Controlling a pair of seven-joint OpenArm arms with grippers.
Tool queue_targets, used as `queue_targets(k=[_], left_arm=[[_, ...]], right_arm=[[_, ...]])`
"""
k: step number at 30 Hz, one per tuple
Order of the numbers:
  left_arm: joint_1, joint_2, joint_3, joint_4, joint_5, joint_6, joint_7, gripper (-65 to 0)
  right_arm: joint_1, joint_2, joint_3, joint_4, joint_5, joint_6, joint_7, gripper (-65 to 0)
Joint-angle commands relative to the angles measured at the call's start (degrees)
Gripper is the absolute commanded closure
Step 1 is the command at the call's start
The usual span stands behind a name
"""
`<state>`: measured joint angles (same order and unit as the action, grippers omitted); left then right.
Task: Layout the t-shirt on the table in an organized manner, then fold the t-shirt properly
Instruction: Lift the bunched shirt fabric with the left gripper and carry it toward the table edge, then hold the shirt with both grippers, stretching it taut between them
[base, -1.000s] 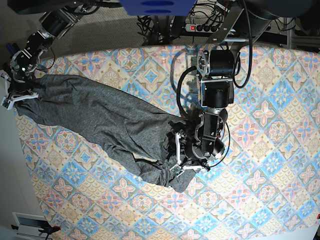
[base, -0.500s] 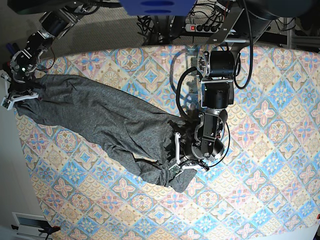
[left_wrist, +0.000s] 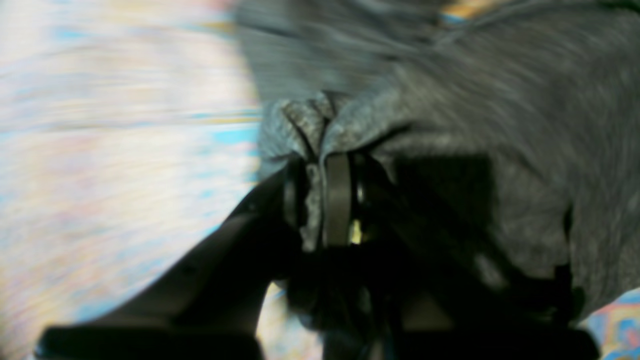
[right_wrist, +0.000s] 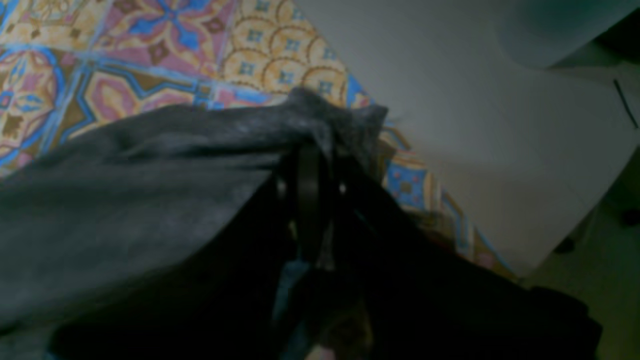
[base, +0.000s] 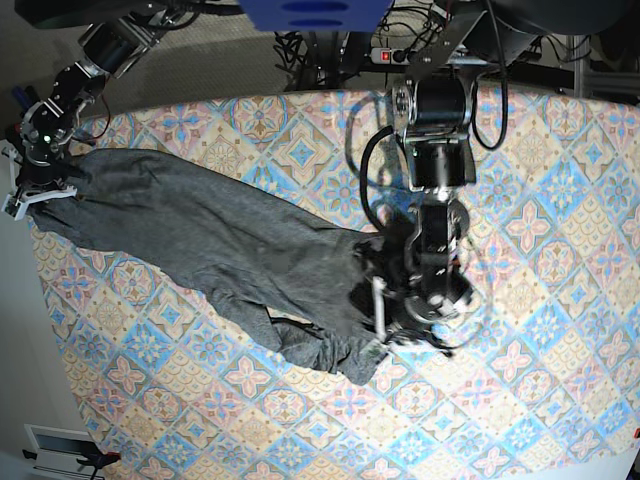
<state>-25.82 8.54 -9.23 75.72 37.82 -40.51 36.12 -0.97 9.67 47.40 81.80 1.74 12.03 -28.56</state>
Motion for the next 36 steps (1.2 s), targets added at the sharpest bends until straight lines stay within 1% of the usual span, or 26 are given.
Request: queue_targets(k=[1,4,9,11,13,15,17,20,22,25,30,34,36], left_arm=[[-0.5,0.5,1.8,2.8,-0.2,0.5,0.3,-2.6],[3.1,0.5,5.8,8.0,-0.1,0.5,3.4,-2.6],[11.0,0.0,6.9,20.3,-0.1,0.5,3.7,-2.6],[13.6,-1.9,7.1,23.5,-0.1,0.5,3.7,-2.6],[15.9,-3.0,6.8,25.3,-0.1,0.5,3.7,-2.6],[18.7,-5.2,6.7,27.4,-0.1,0.5,3.7,-2.6],[21.7,-7.5,6.6,29.7,-0.1,0.5,3.7,-2.6],[25.8,-9.6,4.0,33.2,-0.5,0.5,3.7,-2.6],[27.5,-10.4,1.5,33.8,-2.7,0.5,3.7,-2.6],[29.6,-13.0,-2.6,33.5,-6.8,0.5,3.7,-2.6],[33.9,-16.0,-5.8,33.4,-12.2,0.5,3.7,-2.6],[37.0,-17.9,-5.8,31.7,-13.5,0.5,3.7,-2.6],[37.7,-17.9,-5.8,29.8,-12.9,0.5,3.1,-2.7]], right_arm=[[0.7,1.2,0.2,1.2,0.2,0.0,1.5,0.0],[0.9,1.2,0.2,1.2,0.2,-0.1,1.5,0.0],[0.9,1.2,0.3,1.2,0.3,-0.1,1.5,0.0],[0.9,1.2,0.3,1.2,0.3,-0.1,1.5,0.0],[0.9,1.2,0.3,1.2,0.3,-0.1,1.5,0.0],[0.8,1.2,0.5,1.2,0.4,-0.2,1.5,0.0],[0.8,1.0,3.0,1.2,0.7,-0.2,1.5,0.0],[1.0,-1.1,8.1,1.2,0.4,-0.2,1.5,0.0],[0.9,-1.9,9.9,1.2,0.4,-0.2,1.4,0.0],[0.8,-1.9,9.6,1.2,0.4,-0.2,1.4,0.0],[-0.5,-2.3,10.0,0.6,0.6,-0.2,1.4,0.0],[-1.1,-4.4,10.0,0.8,0.4,-0.2,1.4,0.0],[-1.1,-5.5,10.0,0.8,0.4,-0.2,1.4,0.0]])
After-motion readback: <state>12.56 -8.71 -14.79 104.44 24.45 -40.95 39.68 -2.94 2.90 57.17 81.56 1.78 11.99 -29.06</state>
